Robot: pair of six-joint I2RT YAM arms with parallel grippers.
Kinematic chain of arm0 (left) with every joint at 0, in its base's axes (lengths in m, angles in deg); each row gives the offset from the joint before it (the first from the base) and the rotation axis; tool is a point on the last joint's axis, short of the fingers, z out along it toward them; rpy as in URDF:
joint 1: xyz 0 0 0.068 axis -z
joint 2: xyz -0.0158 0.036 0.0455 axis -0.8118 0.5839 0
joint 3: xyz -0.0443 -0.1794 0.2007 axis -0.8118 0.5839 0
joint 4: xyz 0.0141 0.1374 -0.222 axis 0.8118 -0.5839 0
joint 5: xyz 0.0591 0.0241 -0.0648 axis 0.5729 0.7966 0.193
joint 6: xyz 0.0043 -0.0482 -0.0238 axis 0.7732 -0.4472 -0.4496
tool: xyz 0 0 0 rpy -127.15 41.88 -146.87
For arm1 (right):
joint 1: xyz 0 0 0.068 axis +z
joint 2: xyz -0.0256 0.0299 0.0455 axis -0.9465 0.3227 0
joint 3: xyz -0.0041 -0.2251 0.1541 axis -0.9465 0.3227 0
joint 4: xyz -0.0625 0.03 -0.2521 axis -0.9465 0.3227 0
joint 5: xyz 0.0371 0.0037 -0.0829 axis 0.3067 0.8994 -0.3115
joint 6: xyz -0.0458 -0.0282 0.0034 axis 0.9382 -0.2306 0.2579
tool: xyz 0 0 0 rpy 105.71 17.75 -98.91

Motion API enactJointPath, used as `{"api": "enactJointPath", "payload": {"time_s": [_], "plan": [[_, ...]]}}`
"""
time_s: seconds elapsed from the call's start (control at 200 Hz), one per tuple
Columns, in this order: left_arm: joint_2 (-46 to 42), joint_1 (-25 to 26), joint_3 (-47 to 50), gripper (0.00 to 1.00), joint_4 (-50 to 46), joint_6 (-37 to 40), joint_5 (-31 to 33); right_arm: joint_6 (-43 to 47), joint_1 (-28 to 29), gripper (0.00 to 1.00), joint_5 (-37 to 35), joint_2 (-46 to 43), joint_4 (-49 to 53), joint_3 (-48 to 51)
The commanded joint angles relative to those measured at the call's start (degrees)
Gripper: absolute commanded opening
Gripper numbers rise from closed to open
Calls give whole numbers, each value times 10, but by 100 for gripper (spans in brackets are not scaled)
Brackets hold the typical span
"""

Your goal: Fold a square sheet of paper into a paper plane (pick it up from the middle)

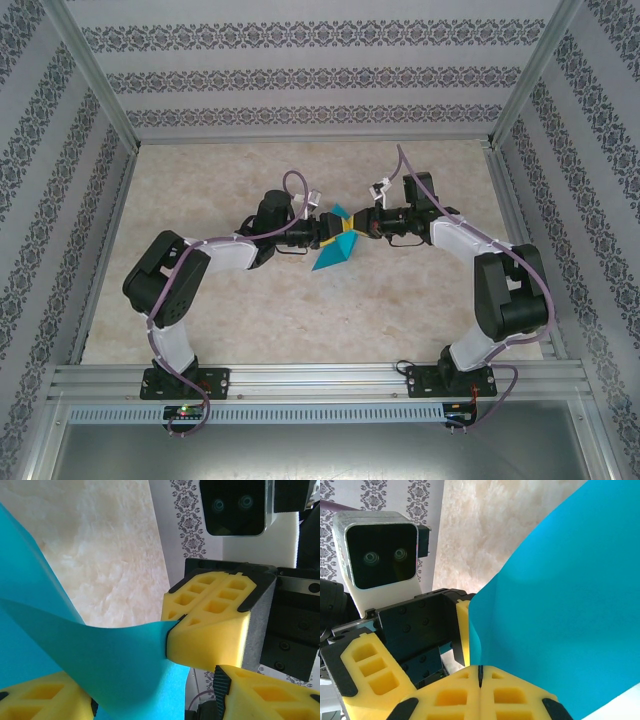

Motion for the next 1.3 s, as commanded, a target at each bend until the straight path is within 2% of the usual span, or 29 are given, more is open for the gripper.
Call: {"api": "enactJointPath", "payload": {"time_s": [0.0, 0.45, 0.944, 1.139, 1.294], "plan": [[4, 6, -19, 63, -8, 8, -15, -5, -7, 0, 15, 1, -17, 13], [16, 6, -31, 52, -27, 11, -29, -1, -16, 0, 9, 0, -11, 38], [27, 12, -60, 34, -120, 62, -28, 0, -17, 0, 7, 1, -8, 38], [26, 12, -63, 33, -142, 75, -28, 7, -18, 0, 1, 2, 3, 39], [28, 12, -65, 33, -149, 77, -29, 13, -18, 4, -3, -1, 13, 40]]}}
